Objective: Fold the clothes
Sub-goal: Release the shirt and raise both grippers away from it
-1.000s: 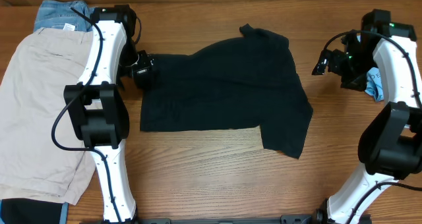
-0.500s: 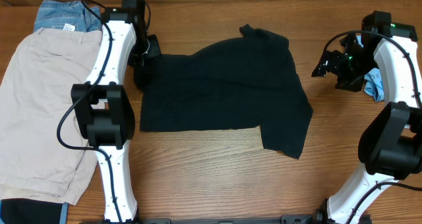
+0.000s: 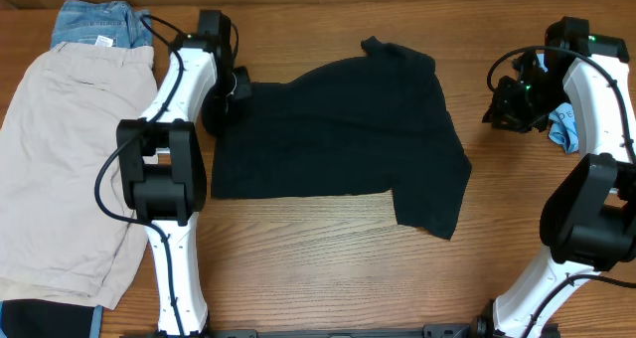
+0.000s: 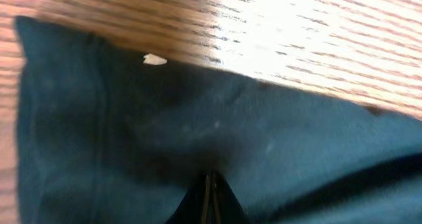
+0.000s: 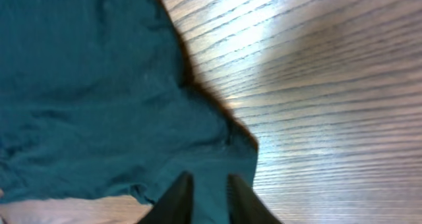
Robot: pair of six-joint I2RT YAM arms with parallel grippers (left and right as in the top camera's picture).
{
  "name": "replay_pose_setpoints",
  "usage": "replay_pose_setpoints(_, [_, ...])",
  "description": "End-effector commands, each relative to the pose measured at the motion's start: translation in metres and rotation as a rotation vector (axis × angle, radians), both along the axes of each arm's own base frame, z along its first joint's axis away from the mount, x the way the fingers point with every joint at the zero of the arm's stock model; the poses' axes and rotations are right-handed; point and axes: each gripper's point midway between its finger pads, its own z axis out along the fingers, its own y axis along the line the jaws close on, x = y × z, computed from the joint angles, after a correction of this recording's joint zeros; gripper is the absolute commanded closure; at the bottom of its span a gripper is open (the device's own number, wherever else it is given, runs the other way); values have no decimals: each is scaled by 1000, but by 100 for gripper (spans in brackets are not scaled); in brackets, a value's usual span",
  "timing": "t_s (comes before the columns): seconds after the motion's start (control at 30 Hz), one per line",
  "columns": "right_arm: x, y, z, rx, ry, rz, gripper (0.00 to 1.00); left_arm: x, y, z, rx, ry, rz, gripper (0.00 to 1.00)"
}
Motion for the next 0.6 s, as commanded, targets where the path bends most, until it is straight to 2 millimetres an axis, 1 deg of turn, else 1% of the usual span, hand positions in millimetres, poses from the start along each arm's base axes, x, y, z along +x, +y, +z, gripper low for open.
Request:
replay_pose_setpoints(0.0, [4, 1, 3, 3, -13, 5, 81, 5, -4, 3, -1, -42, -32, 96])
replay_pose_setpoints(0.13, [4, 1, 3, 3, -10, 5, 81, 22, 0, -3, 23, -102, -33, 96])
replay_pose_setpoints(0.33, [2, 2, 3, 5, -2, 5, 81, 53, 13, -20, 90, -207, -7, 95])
replay_pose_setpoints(0.53, [2, 2, 3, 5, -3, 5, 81, 87, 11, -19, 72, -350, 4, 95])
replay_pose_setpoints(0.57, [2, 2, 3, 5, -3, 5, 81, 89, 11, -18, 72, -357, 4, 95])
